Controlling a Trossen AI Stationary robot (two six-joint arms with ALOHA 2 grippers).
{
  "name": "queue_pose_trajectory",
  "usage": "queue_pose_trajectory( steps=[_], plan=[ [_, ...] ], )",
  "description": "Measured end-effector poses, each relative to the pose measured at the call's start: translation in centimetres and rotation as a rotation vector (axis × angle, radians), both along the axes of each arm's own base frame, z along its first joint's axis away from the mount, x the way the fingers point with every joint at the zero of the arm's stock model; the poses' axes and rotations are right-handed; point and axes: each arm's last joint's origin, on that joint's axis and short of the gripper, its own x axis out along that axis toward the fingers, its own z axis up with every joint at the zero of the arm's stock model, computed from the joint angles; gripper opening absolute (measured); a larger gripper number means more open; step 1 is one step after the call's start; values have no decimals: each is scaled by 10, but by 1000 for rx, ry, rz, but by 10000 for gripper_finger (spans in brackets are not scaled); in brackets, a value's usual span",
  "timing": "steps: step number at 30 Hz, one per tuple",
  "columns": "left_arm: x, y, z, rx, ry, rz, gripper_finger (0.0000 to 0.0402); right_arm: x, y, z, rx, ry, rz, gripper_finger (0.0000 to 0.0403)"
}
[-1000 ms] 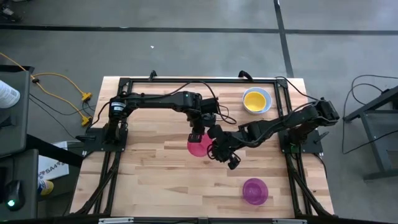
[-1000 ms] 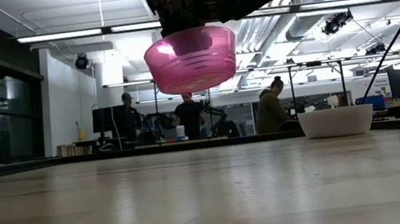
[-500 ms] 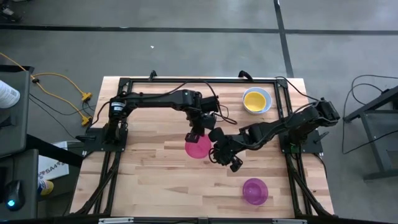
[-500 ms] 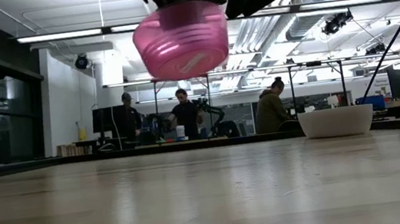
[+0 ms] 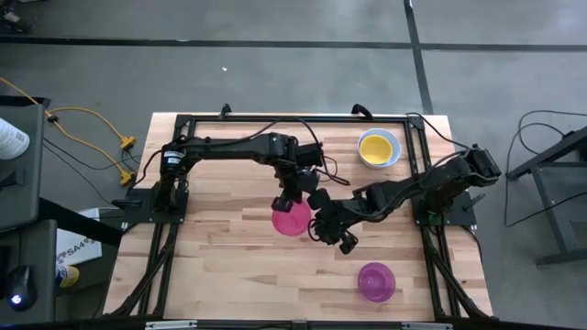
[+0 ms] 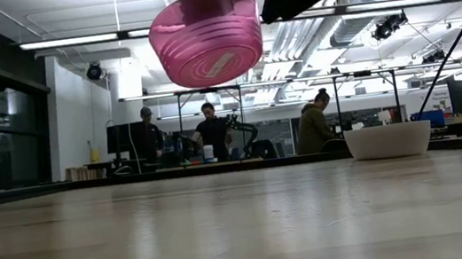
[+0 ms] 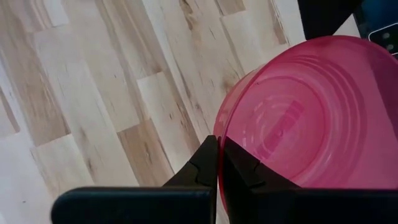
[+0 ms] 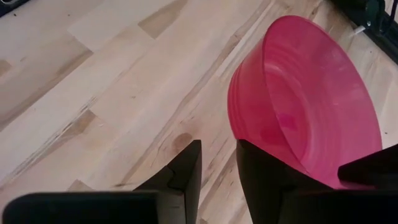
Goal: Nest bowls inside each other
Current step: Stack the pink bowl on top of the yellow bowl
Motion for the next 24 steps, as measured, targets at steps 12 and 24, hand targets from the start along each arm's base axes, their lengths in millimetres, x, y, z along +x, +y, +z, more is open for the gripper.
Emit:
queue_pose_trajectory(
  steps=[12,24],
  plan=[
    [0,-1,1,6,-5,-11,0,0,2,0,-43,-16,4,94],
    [-4,0,-1,55,44,31,0,-1,10,11,-115,-40,8,94]
  ],
)
